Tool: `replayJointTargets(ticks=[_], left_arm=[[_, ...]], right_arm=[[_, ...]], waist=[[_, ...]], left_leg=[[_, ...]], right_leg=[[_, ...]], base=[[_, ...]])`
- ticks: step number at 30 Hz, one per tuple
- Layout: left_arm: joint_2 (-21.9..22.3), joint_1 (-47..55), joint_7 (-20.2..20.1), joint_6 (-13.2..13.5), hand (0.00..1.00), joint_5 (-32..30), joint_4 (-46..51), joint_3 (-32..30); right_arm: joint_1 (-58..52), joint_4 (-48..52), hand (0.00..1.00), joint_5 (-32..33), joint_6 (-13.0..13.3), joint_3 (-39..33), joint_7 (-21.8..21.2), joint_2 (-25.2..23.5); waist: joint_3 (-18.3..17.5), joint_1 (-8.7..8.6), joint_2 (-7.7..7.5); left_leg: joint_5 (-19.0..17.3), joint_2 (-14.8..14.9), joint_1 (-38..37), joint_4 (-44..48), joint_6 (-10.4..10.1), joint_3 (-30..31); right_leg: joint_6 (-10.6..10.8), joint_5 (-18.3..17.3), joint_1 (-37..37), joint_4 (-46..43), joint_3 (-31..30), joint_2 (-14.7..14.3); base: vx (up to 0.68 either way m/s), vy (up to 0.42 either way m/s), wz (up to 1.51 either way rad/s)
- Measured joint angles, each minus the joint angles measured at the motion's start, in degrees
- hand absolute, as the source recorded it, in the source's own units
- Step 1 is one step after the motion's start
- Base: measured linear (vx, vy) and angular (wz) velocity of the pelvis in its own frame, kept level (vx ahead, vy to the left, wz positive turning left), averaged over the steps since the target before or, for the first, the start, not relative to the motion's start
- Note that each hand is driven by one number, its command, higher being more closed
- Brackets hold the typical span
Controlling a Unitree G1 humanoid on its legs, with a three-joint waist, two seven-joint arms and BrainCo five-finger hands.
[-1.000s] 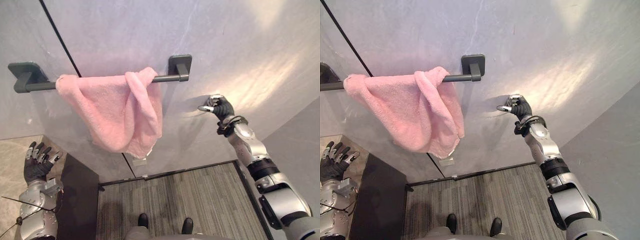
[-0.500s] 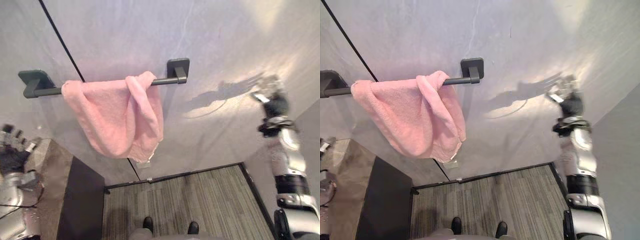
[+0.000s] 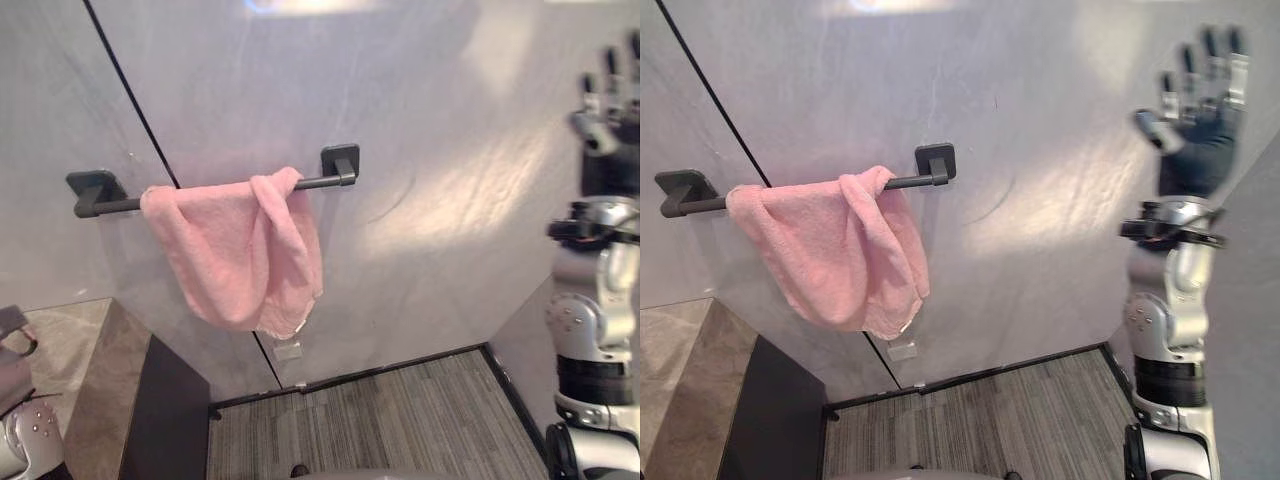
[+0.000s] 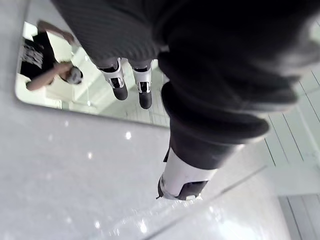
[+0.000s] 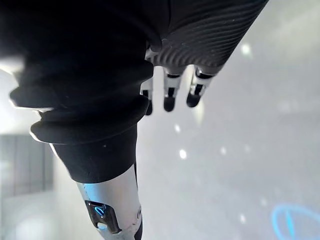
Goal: Organize washtable
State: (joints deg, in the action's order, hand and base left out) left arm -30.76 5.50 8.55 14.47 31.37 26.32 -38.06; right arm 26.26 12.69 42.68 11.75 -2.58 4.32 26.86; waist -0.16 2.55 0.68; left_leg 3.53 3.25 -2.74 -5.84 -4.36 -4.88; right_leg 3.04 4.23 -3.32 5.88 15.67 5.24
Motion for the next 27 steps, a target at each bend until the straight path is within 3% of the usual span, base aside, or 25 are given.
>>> replayJointTargets(ticks=[3,5,10,15,27], left_arm=[[-4.49,0.05,-4.22,-0.10,0.00,2.04,1.47,6.39],[-5.65,0.17,-6.92,-0.24,0.00,4.37,1.54,10.36],[-7.49,5.29,-15.94,-2.27,0.00,13.48,3.27,18.00],[-8.05,7.36,-22.24,-3.55,0.00,20.32,3.18,21.33],[-10.90,13.57,-32.89,-9.16,0.00,25.64,3.24,29.60]], right_arm=[[3.49,-0.11,0.00,1.71,-2.07,11.53,-4.91,0.83],[5.01,-0.40,0.00,2.98,-3.35,18.32,-7.75,1.77],[7.99,-2.61,0.00,8.83,-6.60,33.69,-14.90,7.11],[8.16,-3.01,0.00,13.03,-7.30,38.01,-18.74,10.61],[8.18,-2.40,0.00,13.28,-8.57,46.95,-24.03,13.13]], waist=[[-0.77,0.36,-0.28],[-1.07,1.33,-0.28],[-1.10,1.50,-0.39],[-1.13,1.63,-0.52],[-0.66,1.53,-0.72]], left_leg=[[0.03,-0.01,-0.01,0.00,-0.02,0.20],[0.07,-0.10,-0.03,0.01,0.06,0.27],[0.26,-0.58,-0.11,0.02,0.31,1.27],[0.25,-0.60,-0.09,0.02,0.31,1.68],[0.01,-0.23,-0.08,0.00,0.01,0.36]], right_leg=[[0.01,0.01,-0.50,-0.03,0.26,0.13],[0.23,0.14,-0.57,-0.11,0.40,0.33],[0.45,0.23,-1.38,-0.25,1.48,0.96],[0.53,0.06,-1.49,-0.26,1.61,0.92],[0.46,-0.73,-0.79,-0.25,1.02,0.62]], base=[[0.01,0.002,0.06],[0.03,0.006,0.05],[0.03,0.015,0.14],[0.02,0.003,0.04],[-0.01,-0.005,-0.04]])
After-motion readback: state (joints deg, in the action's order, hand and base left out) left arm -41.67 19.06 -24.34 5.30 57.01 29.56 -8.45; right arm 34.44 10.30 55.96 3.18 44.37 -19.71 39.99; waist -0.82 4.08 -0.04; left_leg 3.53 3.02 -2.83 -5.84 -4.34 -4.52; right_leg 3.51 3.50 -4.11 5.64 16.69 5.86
